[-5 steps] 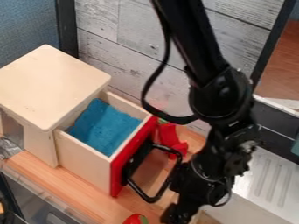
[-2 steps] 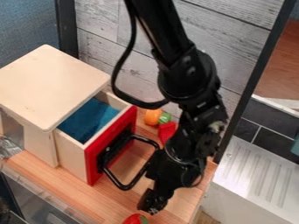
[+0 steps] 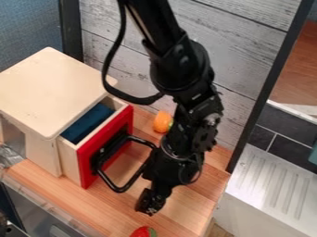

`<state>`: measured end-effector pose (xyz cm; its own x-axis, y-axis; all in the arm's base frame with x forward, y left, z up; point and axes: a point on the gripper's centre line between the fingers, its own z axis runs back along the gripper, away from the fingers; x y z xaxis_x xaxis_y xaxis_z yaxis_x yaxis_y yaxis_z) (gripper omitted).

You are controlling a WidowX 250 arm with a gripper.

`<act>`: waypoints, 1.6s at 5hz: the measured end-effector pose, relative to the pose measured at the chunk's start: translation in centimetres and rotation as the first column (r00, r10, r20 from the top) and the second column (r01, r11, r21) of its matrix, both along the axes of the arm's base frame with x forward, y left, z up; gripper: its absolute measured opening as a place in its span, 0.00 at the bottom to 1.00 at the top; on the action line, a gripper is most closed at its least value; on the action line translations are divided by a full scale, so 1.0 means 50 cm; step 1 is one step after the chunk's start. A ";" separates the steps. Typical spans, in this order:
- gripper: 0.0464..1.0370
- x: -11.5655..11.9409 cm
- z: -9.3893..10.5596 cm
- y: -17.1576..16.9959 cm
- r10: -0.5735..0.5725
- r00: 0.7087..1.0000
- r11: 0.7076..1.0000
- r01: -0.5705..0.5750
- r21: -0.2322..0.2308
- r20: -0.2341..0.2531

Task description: Closed the drawer

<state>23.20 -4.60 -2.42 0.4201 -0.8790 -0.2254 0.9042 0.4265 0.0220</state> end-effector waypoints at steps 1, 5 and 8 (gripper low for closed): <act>0.96 -0.002 0.004 0.028 0.034 0.999 0.999 -0.034 0.007 -0.001; 0.96 -0.021 -0.001 0.100 0.122 0.992 0.993 -0.122 0.001 -0.024; 0.96 -0.029 0.059 0.012 0.244 0.968 0.943 -0.250 -0.220 -0.055</act>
<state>21.77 -3.99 0.52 0.6268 -0.7776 -0.0491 0.7689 0.6275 -0.1223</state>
